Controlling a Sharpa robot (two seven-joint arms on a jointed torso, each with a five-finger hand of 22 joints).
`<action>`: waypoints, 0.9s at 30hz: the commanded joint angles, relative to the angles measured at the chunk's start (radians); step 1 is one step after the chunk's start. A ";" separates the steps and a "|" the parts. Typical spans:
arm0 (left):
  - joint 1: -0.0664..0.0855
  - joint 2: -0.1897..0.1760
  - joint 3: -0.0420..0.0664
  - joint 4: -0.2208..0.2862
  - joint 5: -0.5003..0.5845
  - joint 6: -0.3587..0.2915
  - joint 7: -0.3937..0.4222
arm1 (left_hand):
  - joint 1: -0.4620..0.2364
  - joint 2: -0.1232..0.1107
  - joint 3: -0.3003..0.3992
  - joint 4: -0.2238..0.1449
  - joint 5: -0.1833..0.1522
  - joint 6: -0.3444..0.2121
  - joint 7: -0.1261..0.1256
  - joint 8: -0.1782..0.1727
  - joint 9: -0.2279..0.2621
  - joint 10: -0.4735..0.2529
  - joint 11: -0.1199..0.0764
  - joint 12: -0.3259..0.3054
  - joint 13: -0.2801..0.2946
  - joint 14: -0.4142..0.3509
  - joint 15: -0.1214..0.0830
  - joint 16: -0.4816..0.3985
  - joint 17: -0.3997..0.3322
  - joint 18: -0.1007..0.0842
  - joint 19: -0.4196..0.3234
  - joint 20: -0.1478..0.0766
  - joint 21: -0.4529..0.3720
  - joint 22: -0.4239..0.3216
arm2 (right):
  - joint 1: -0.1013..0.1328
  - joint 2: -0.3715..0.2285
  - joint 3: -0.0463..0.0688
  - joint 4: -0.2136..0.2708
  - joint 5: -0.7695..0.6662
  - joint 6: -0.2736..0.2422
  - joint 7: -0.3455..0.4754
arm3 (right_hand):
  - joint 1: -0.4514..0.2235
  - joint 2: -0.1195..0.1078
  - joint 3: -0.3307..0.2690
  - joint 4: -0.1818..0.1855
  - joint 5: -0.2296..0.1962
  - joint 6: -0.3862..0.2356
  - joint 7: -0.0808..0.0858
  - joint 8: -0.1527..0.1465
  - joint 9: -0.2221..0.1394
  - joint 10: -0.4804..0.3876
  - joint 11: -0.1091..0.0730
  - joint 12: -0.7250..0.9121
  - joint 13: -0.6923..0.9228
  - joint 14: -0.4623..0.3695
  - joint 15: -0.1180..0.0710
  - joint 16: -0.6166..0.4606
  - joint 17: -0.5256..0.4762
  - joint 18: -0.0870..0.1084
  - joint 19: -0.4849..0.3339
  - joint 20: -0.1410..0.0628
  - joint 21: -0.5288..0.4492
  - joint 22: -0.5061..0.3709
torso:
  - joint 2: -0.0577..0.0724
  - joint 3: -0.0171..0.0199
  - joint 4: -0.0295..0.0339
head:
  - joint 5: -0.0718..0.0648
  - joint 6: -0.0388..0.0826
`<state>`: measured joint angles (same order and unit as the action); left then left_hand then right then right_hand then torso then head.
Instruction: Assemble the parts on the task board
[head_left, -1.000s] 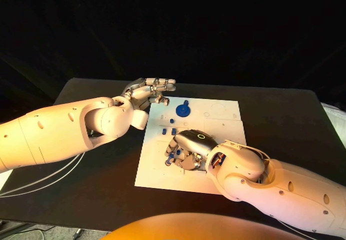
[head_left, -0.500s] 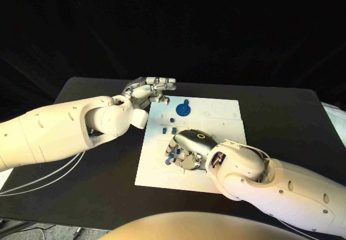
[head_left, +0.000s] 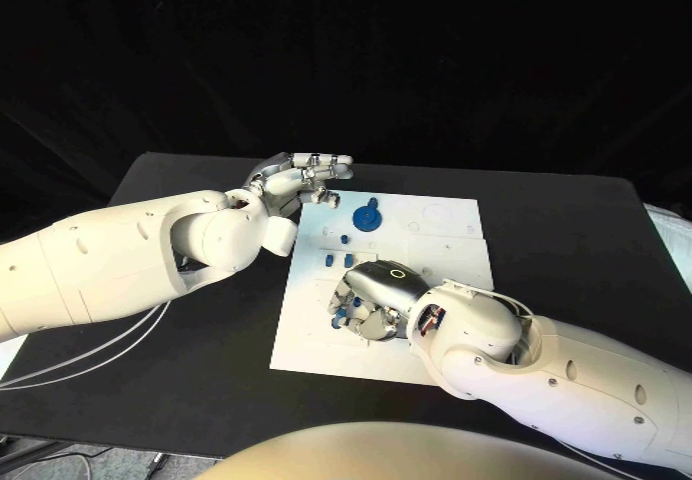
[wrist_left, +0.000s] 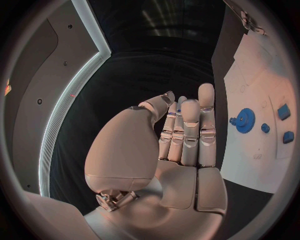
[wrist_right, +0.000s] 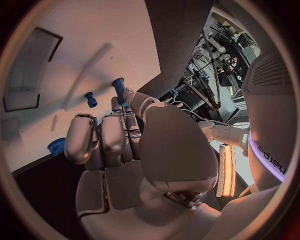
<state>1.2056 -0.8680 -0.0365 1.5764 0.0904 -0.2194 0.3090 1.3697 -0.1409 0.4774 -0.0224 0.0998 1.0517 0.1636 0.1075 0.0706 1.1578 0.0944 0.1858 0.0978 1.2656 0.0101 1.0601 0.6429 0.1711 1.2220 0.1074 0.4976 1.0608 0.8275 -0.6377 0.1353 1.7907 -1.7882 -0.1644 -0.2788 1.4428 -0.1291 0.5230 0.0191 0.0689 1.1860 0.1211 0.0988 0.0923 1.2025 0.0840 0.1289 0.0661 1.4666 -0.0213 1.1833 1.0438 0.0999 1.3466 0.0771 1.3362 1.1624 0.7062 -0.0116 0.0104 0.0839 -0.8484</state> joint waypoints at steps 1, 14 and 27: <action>0.000 0.002 0.001 0.001 -0.004 0.020 0.004 | 0.007 0.000 -0.003 -0.001 0.006 -0.002 0.005 0.004 -0.002 -0.004 0.000 0.003 0.002 -0.009 -0.001 -0.006 -0.001 0.011 -0.004 0.002 -0.005 -0.001 | -0.007 0.002 -0.009 -0.008 -0.020 0.048 -0.012 | 0.012 0.018 0.005 -0.002 0.003 -0.002 0.008 -0.004 0.001 0.029 -0.023 0.002 0.003 0.024 -0.001 0.003 -0.002 -0.010 0.002 0.004 0.000 -0.002 | 0.000 0.0000 -0.0014 | -0.001 0.001; 0.000 0.001 0.001 0.000 -0.004 0.022 0.002 | 0.007 0.000 -0.003 -0.001 0.006 -0.002 0.005 0.004 -0.002 -0.004 0.000 0.003 0.002 -0.009 -0.001 -0.006 -0.001 0.011 -0.004 0.002 -0.005 -0.001 | -0.007 -0.007 -0.015 -0.002 -0.015 -0.031 0.003 | -0.083 -0.058 -0.171 0.025 0.040 -0.226 0.021 -0.036 -0.027 -0.264 0.037 -0.059 -0.001 -0.008 0.048 -0.081 -0.108 0.026 -0.100 0.048 -0.121 -0.182 | 0.000 0.0001 -0.0005 | -0.005 0.005; -0.002 -0.009 0.000 0.000 -0.004 0.028 0.000 | 0.009 0.002 -0.006 -0.003 0.007 -0.003 0.005 0.005 -0.002 -0.008 0.000 0.007 0.002 -0.010 0.000 -0.007 -0.005 0.011 -0.004 0.002 -0.007 -0.003 | -0.019 -0.172 0.046 0.143 0.109 -0.246 0.041 | -0.018 0.006 -0.357 0.068 0.099 -0.186 0.033 -0.027 -0.020 -0.159 0.010 0.070 0.005 0.000 0.028 -0.081 -0.112 0.020 -0.062 0.033 -0.111 -0.162 | -0.004 -0.0001 -0.0097 | -0.024 0.021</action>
<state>1.2038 -0.8765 -0.0370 1.5754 0.0896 -0.2125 0.3059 1.3697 -0.1409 0.4746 -0.0252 0.0998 1.0518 0.1636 0.1076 0.0697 1.1577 0.0944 0.1898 0.0977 1.2630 0.0079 1.0601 0.6400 0.1711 1.2220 0.1074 0.4976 1.0589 0.8092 -0.7927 0.1791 1.9171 -1.7556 -0.3306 -0.2518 1.4243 -0.1320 0.1664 0.0834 0.1627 0.9963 0.1540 0.0692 0.0708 1.0350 0.0960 0.1966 0.0715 1.4654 0.0117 1.1021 0.9305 0.1160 1.2754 0.1091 1.2201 0.9990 0.7043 -0.0109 0.0057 0.0647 -0.8312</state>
